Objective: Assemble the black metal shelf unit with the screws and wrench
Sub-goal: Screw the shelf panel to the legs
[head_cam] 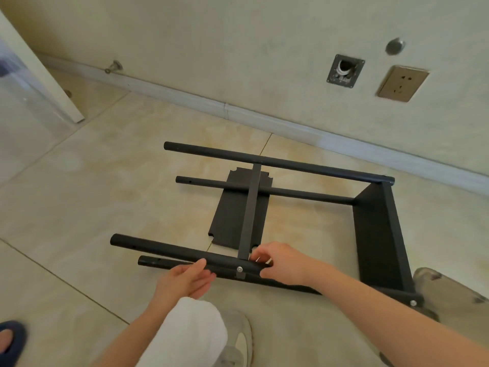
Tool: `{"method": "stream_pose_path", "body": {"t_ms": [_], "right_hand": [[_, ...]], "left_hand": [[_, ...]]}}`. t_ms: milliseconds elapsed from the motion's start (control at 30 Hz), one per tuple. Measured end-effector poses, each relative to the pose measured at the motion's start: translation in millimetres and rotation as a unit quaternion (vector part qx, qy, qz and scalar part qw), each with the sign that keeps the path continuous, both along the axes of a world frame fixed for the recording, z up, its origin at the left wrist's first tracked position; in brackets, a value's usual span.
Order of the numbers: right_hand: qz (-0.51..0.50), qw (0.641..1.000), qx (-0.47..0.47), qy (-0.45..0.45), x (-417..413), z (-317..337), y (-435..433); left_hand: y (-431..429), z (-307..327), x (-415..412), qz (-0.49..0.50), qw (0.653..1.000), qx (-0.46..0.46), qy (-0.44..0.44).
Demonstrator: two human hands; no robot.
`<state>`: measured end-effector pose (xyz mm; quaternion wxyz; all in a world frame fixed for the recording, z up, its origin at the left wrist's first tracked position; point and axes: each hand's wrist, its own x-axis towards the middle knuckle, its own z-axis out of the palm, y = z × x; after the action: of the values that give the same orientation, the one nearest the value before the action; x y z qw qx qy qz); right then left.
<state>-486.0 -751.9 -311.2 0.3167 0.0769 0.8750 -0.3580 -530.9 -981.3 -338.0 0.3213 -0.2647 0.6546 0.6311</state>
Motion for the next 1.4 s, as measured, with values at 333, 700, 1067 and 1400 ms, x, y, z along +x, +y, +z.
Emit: {"method": "stream_pose_path", "body": {"t_ms": [333, 700, 1067, 1400], "right_hand": [[0.002, 0.997, 0.048, 0.054, 11, 2, -5], [0.012, 0.994, 0.070, 0.079, 9, 17, 3], [0.012, 0.991, 0.094, 0.099, 4, 44, 14], [-0.032, 0.981, 0.113, 0.151, -12, 103, 43]], "left_hand": [[6, 5, -33, 0.146, 0.970, 0.155, -0.118], [16, 21, -33, 0.131, 0.978, 0.163, -0.026], [20, 48, -38, 0.105, 0.975, 0.197, 0.013], [61, 123, -79, 0.035, 0.972, 0.206, 0.108]]}}
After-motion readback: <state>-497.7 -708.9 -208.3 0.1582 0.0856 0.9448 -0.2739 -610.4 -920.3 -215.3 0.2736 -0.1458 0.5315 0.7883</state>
